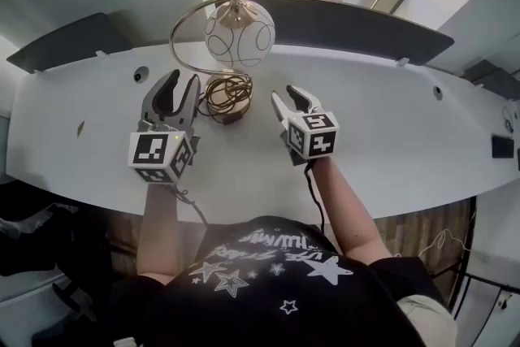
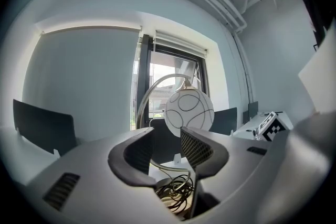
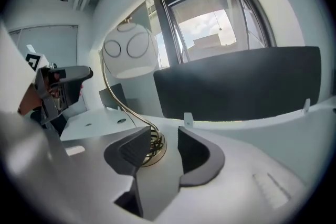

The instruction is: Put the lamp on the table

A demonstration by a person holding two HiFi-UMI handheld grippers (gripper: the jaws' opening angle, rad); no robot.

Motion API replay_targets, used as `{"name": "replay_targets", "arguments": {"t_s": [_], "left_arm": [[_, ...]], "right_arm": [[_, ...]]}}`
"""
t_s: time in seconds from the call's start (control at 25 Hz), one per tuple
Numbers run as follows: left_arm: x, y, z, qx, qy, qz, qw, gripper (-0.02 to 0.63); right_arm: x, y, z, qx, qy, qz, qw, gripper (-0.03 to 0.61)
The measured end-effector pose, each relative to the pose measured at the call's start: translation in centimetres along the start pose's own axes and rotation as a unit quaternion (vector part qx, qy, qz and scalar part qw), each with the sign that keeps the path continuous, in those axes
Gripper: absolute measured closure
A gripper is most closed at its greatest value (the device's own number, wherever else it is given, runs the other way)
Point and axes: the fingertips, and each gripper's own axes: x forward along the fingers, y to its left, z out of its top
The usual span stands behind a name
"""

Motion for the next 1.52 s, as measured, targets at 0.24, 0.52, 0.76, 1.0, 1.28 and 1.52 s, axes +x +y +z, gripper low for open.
{"name": "replay_targets", "arguments": {"t_s": [0.24,0.52,0.76,1.0,1.28,1.52], "left_arm": [[-1.7,-3.5,0.0,-0.01,-0.011,0.034,0.9993,0.472],[-3.2,-10.8,-1.7,-0.013,0.011,0.018,0.9997,0.512],[-3.9,-16.2,-4.5,-0.031,0.042,0.018,0.9985,0.576],[-4.9,-20.5,-6.3,-0.041,0.064,0.012,0.997,0.594],[-4.6,-22.0,-5.9,-0.019,0.068,-0.008,0.9974,0.594],[-5.2,-23.6,-5.9,-0.028,0.061,-0.03,0.9973,0.594]], "right_arm": [[-5.2,-0.6,3.1,-0.032,-0.053,0.022,0.998,0.479],[-9.8,-1.0,1.5,-0.022,-0.042,0.07,0.996,0.571],[-13.3,-2.2,0.5,-0.035,-0.039,0.092,0.994,0.577],[-15.5,-4.3,-1.3,-0.019,-0.034,0.11,0.993,0.577],[-17.0,-6.2,-1.7,0.019,-0.055,0.097,0.994,0.577],[-18.5,-5.9,-2.4,0.013,-0.05,0.087,0.995,0.577]]}}
